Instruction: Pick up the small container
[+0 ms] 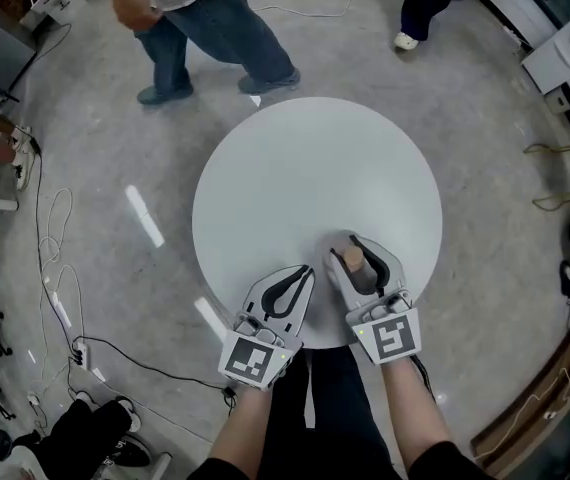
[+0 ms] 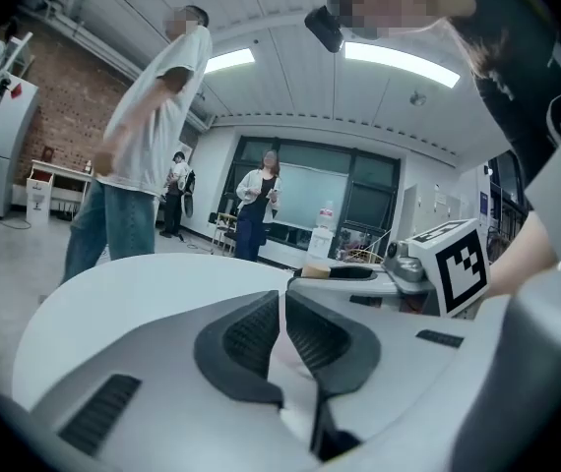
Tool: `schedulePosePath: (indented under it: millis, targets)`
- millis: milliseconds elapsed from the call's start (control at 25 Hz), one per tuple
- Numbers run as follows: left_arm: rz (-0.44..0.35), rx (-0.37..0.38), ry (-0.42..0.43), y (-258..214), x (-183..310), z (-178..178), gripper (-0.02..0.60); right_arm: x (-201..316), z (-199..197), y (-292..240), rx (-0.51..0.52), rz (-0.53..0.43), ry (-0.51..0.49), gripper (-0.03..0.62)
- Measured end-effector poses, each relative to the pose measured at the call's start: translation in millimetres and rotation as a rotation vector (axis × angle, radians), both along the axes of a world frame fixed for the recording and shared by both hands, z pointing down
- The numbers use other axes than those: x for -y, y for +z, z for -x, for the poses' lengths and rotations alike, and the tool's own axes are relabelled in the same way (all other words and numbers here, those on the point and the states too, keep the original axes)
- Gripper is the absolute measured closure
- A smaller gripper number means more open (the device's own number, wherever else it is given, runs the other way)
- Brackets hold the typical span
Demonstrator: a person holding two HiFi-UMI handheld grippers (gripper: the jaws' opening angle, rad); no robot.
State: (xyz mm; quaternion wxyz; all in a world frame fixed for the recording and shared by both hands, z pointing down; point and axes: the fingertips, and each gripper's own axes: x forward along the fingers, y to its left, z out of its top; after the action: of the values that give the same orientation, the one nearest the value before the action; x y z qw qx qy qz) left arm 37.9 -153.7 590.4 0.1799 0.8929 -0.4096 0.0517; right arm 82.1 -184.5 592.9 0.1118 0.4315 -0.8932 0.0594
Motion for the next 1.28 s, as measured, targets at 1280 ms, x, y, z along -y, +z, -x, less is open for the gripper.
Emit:
schedulePosePath:
  millis: [1280]
  targets:
    - [-0.024, 0.015, -0.031, -30, 7, 26, 0.557, 2, 6, -51, 0.0, -0.027, -0.007, 0.454]
